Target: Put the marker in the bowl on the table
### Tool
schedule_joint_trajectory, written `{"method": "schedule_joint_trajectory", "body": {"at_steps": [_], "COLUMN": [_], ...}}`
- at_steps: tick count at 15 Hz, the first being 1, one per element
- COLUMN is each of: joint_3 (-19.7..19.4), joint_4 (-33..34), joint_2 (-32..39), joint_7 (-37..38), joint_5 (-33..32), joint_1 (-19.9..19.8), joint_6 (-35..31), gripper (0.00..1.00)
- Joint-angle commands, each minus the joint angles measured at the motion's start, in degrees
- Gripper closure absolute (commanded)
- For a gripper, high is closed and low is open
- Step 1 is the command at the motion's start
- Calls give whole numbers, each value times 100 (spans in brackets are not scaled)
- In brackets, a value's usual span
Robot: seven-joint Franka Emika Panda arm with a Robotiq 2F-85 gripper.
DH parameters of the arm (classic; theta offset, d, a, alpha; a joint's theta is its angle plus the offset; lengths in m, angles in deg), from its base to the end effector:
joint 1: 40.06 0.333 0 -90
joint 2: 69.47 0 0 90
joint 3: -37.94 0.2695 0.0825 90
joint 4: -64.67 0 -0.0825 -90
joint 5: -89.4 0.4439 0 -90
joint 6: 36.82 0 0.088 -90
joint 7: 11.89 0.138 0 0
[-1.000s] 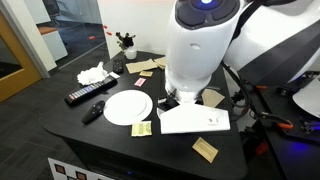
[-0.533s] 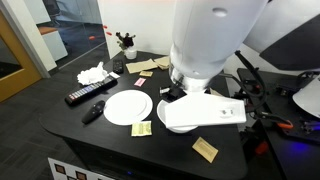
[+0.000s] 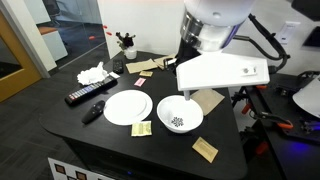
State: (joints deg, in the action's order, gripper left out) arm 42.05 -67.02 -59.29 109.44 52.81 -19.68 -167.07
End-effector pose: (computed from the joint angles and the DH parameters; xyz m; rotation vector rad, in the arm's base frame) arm 0.4970 0.1967 0.1383 2.2863 -1.5998 0.5011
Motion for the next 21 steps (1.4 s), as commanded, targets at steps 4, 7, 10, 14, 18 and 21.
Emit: {"method": "schedule_joint_trajectory", "body": {"at_steps": [4,7,10,14,18,21], "joint_3": [45,-59,-234,-468,-655,-766], "joint_4": [-669,-730,-686,-627,-675,-740], "joint_2": [-1073,-1314,-1410,-1324,-1183,-976], "joint_7": [-2000,-3193,-4495,-6071,-7298,-8207], "joint_5": [316,569,889,1349,1792,2176], "joint_1": [-800,-1173,-1534,-1912,-2171,-2300], "joint_6": [-254,-255,-274,-414,-611,-878], "gripper": [94,94,94,94,94,94]}}
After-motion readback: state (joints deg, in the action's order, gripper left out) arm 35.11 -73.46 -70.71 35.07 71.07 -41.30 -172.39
